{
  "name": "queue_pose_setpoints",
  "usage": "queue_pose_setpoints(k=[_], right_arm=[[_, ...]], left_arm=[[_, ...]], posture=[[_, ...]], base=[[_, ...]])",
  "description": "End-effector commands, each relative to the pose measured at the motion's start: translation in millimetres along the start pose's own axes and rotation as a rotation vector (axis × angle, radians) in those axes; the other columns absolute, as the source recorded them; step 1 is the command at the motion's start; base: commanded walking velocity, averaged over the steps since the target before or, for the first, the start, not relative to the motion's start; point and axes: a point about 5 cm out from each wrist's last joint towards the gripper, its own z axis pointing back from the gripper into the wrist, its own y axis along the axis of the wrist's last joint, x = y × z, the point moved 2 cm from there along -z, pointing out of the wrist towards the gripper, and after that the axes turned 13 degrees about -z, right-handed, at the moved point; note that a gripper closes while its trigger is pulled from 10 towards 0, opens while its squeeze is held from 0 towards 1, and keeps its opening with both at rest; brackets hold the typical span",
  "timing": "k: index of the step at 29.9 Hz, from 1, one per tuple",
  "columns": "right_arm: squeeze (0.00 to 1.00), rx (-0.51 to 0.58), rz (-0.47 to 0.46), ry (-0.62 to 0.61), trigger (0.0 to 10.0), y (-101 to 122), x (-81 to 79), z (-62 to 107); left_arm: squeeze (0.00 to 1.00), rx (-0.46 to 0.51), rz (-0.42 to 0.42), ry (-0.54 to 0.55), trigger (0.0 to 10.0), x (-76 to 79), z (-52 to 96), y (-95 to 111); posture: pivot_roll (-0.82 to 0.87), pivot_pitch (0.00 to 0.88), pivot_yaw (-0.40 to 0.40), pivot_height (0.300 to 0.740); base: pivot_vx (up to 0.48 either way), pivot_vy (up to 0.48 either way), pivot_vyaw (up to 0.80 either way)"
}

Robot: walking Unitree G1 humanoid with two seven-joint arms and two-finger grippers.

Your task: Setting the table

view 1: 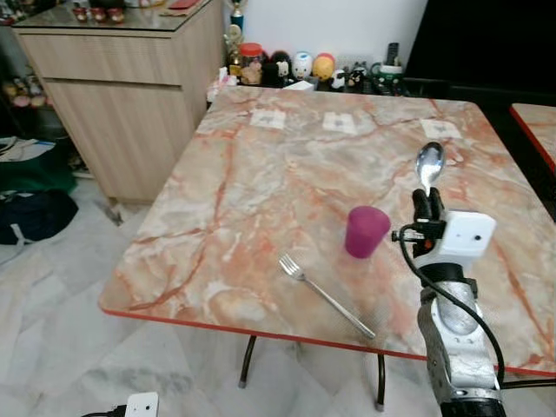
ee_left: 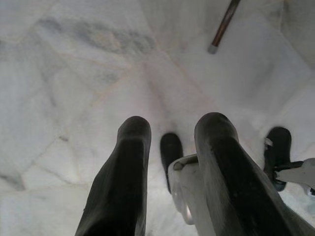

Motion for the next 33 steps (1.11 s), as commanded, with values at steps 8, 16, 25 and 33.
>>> queue_pose_setpoints(k=[8,16,25,33], right_arm=[[0.00,-0.011,-0.018,0.012,10.0,-3,-8.6,-1.7],[0.00,-0.023,-0.017,0.005,10.0,-6,-8.3,0.6],[0.00,-0.017,-0.017,0.014,10.0,-7,-10.2,0.6],[0.00,-0.025,-0.010,0.019,10.0,-9,-11.9,2.4]], left_arm=[[0.00,-0.036,-0.007,0.003,10.0,-8.2,7.0,-23],[0.00,-0.047,-0.017,0.002,10.0,-10.3,10.6,-32],[0.00,-0.032,-0.029,-0.003,10.0,-7.3,4.3,-15],[0.00,-0.012,-0.047,-0.022,10.0,8.5,-1.3,2]], posture=[[-0.06,0.000,-0.027,0.740],[-0.05,0.000,-0.024,0.740],[-0.05,0.000,-0.019,0.740],[-0.06,0.000,-0.009,0.740]], base=[[0.000,-0.462,-0.37],[0.000,-0.464,-0.73],[0.000,-0.462,-0.16],[0.000,-0.454,0.00]])
